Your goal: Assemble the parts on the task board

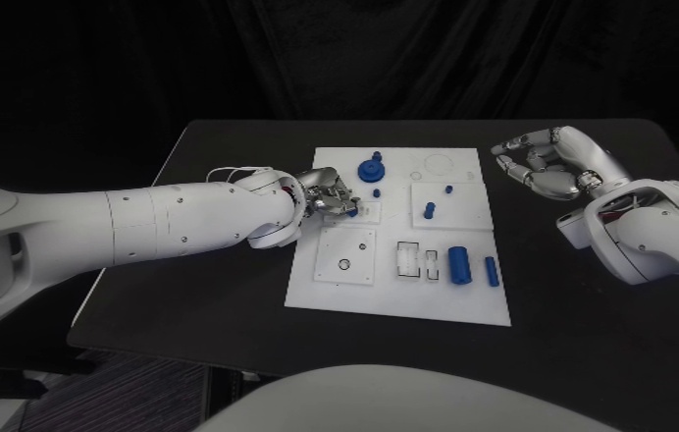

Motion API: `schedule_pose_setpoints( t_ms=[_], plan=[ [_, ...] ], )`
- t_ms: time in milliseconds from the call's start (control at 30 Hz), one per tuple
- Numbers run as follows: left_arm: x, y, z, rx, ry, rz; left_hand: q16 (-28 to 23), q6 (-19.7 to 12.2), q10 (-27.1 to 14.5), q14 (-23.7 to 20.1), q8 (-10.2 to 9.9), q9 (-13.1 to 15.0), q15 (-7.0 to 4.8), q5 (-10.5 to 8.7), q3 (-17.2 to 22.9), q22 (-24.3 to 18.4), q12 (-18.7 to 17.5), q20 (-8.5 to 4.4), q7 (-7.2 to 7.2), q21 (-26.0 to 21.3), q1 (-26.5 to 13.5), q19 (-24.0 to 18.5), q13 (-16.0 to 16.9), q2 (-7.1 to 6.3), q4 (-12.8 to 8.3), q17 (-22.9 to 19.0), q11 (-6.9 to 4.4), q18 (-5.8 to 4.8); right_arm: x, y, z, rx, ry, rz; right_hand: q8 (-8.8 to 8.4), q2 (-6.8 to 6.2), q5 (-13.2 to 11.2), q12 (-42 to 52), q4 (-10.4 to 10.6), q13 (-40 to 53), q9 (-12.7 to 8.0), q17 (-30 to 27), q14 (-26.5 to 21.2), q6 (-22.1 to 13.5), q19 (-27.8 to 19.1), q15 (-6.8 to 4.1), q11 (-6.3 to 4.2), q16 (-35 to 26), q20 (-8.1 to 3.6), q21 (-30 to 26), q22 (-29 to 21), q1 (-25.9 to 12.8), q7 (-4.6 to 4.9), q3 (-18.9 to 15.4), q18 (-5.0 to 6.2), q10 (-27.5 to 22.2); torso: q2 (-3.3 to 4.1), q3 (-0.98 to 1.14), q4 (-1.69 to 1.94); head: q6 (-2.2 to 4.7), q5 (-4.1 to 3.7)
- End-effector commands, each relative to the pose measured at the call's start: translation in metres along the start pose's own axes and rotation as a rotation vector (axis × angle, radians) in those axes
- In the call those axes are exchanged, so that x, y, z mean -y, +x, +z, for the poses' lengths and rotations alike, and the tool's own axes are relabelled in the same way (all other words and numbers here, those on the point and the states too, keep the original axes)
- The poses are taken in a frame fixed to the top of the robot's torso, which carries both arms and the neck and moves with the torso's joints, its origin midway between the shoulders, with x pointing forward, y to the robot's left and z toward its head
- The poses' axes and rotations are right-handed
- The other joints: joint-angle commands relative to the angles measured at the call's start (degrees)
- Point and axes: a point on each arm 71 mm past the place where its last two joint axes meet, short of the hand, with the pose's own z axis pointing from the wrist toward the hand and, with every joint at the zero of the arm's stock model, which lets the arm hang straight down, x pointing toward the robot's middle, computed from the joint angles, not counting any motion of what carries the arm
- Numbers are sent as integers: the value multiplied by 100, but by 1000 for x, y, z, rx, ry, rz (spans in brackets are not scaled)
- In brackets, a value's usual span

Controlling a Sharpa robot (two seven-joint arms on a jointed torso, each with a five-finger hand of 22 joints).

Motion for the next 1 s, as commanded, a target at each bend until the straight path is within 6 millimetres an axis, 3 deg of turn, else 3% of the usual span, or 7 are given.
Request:
schedule_pose_setpoints(
  t_ms=[33,200,533,900,1000],
  plan=[
    [0,3,-1,-2,10,-2,15,15,589,577,40,163,21,18,487,955,-3,-19,-25,-30,-28,18,1505,-60,-357,1509,19,-5,1,1,-1,-3,15,-3,-33,-4,22,-14,-3,1382,-10,1183,479,-28,-28,10,34,-33,10,-37,705,-7,3,46,1,466,-2,-2,-1,1,-16],
    [2,2,-2,17,26,-8,15,12,589,577,97,164,20,56,764,964,-3,-16,-21,-35,-92,21,1505,-129,-480,1509,22,-5,2,1,-1,-2,15,-3,-33,-4,22,-14,-3,1382,-10,1183,479,-28,-28,10,34,-33,10,-37,705,-7,3,46,1,466,-2,-2,0,1,-16],
    [5,-4,-6,102,64,-29,15,3,589,577,113,162,21,26,843,967,-3,-15,-18,-37,-133,23,1505,-174,-521,1509,25,-5,2,0,-1,0,15,-4,-34,-4,23,-15,-8,1379,-11,1179,477,-29,-32,10,35,-37,10,-45,702,-10,3,52,3,463,4,-2,3,1,-18],
    [8,-12,-11,219,123,34,15,-27,589,577,108,152,30,-243,951,979,-3,-7,-4,-39,-268,31,1505,-214,-515,1509,37,-7,2,0,-1,4,14,-5,-35,-6,23,-18,-12,1375,-11,1176,476,-32,-34,11,35,-41,11,-50,700,-13,4,55,4,458,8,0,4,1,-24],
    [8,-11,-12,229,132,55,15,-24,589,577,103,150,35,-443,970,986,-3,-2,-3,-35,-314,36,1505,-204,-488,1509,41,-9,2,0,-1,6,13,-5,-35,-6,23,-18,-12,1375,-11,1176,476,-32,-34,11,35,-41,11,-50,700,-13,4,55,4,458,5,0,3,1,-21]
  ],
)
